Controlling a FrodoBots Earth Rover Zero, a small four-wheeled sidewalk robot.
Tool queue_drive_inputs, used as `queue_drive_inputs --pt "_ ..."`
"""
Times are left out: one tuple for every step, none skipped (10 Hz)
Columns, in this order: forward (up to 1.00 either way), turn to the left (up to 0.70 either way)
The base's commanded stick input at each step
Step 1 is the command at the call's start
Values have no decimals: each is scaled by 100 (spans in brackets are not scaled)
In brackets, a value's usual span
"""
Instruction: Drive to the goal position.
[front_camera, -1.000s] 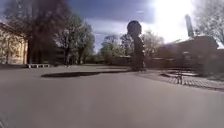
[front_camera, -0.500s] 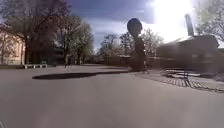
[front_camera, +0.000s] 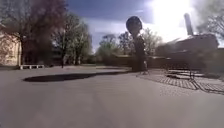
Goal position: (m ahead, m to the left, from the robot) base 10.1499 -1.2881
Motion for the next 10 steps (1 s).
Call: queue_drive_inputs --pt "100 40" --pt "100 39" --pt "100 0" --pt "100 0" --pt "100 0" --pt "100 0" --pt "100 0" --pt "100 0" --pt "100 36" --pt "100 29"
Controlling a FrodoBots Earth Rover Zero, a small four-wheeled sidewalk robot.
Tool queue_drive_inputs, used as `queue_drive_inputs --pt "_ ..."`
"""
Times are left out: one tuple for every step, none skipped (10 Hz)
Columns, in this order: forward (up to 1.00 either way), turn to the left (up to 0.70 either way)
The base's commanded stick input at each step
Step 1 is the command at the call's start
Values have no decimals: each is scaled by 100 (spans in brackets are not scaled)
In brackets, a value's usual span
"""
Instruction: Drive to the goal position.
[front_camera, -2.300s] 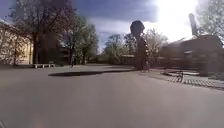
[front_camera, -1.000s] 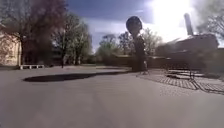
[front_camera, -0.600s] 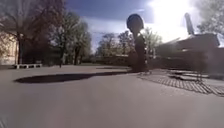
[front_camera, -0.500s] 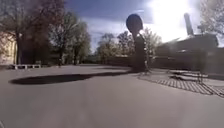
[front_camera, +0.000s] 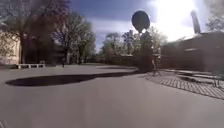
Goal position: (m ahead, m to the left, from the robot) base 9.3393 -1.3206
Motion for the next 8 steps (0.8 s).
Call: queue_drive_inputs --pt "100 0" --pt "100 0" --pt "100 0" --pt "100 0" --pt "100 0" --pt "100 0" --pt "100 0" --pt "100 0"
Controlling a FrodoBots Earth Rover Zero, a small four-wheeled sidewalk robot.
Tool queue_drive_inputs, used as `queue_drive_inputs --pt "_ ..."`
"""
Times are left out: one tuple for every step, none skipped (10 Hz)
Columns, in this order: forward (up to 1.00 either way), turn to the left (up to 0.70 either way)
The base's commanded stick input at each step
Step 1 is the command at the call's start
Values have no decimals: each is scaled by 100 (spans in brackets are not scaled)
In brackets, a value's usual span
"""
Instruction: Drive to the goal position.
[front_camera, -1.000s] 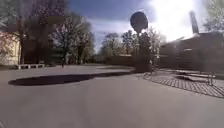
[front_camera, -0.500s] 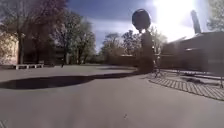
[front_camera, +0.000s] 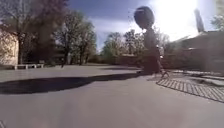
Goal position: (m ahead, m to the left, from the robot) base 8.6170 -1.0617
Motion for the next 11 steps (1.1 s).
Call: queue_drive_inputs --pt "100 0" --pt "100 0" --pt "100 0" --pt "100 0" --pt "100 0" --pt "100 0" --pt "100 0" --pt "100 0" --pt "100 0" --pt "100 0" --pt "100 0"
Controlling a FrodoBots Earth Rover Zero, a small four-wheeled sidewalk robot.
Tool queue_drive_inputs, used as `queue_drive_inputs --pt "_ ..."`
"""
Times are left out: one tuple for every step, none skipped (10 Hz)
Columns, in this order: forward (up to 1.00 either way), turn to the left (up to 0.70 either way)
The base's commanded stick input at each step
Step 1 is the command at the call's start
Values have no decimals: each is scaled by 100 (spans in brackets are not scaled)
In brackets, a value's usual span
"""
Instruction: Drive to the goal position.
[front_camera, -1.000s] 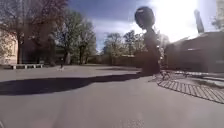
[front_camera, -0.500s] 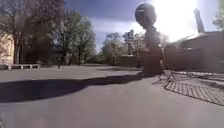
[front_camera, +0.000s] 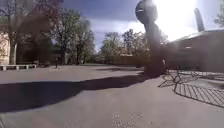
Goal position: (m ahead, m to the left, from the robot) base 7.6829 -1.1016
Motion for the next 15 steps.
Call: queue_drive_inputs --pt "100 0" --pt "100 0" --pt "100 0" --pt "100 0" --pt "100 0" --pt "100 0" --pt "100 0" --pt "100 0" --pt "100 0" --pt "100 0" --pt "100 0" --pt "100 0" --pt "100 0" --pt "100 0" --pt "100 0"
